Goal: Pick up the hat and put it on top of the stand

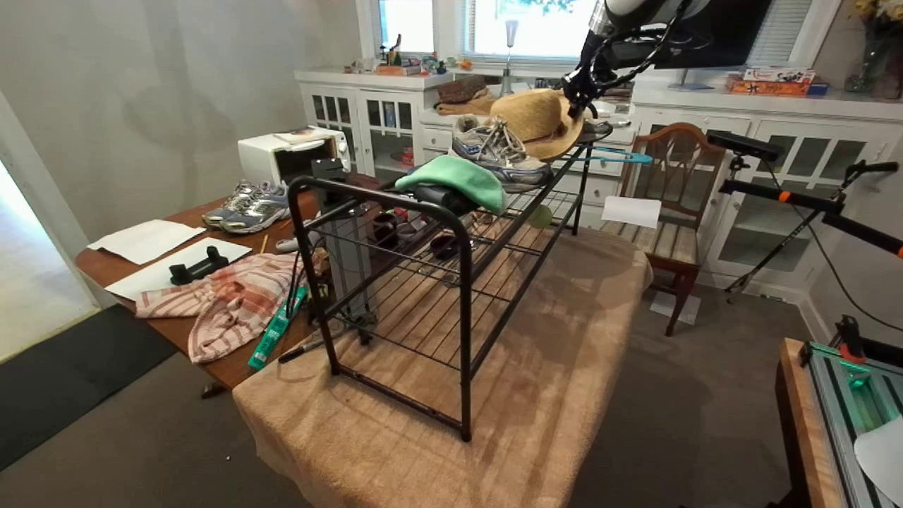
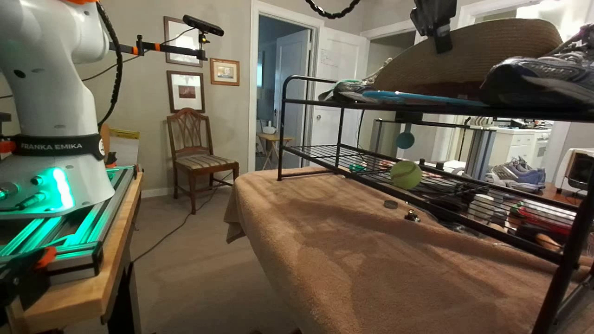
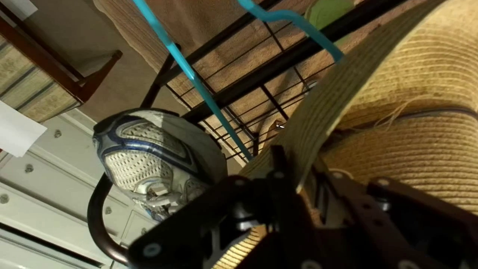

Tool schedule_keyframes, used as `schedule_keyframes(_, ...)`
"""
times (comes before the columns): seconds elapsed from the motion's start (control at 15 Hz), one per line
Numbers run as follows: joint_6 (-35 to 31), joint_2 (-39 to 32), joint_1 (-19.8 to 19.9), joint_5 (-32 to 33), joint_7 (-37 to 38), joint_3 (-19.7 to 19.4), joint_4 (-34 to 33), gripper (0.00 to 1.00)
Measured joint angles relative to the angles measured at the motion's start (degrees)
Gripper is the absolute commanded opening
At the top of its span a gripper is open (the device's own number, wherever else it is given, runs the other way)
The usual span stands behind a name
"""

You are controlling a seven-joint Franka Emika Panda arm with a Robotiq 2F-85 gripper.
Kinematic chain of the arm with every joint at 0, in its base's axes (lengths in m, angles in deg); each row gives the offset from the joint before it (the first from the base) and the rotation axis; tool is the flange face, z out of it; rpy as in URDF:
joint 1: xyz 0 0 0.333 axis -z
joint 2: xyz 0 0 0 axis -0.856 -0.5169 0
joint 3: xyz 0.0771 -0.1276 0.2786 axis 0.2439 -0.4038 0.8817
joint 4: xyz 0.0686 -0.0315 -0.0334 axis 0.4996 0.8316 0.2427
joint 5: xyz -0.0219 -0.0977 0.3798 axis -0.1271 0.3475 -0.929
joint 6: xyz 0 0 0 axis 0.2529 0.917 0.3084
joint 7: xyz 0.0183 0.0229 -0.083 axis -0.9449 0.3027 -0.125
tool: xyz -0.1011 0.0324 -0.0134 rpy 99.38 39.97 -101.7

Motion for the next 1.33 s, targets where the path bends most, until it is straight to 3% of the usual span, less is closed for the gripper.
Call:
schedule_keyframes(0.4, 0.1, 5.4, -2.1, -0.2, -1.9, 0.6, -3.8, 0.96)
schedule_keyframes(0.47, 0.6, 7.1, -2.5, -0.9, -4.1, 1.0, -3.8, 0.99)
schedule_keyframes(0.73, 7.3, 13.6, -3.8, -5.2, -14.6, 1.8, -3.8, 1.0)
schedule_keyframes(1.33, 27.9, 22.8, -6.0, -7.6, -22.4, 1.4, -4.4, 1.0)
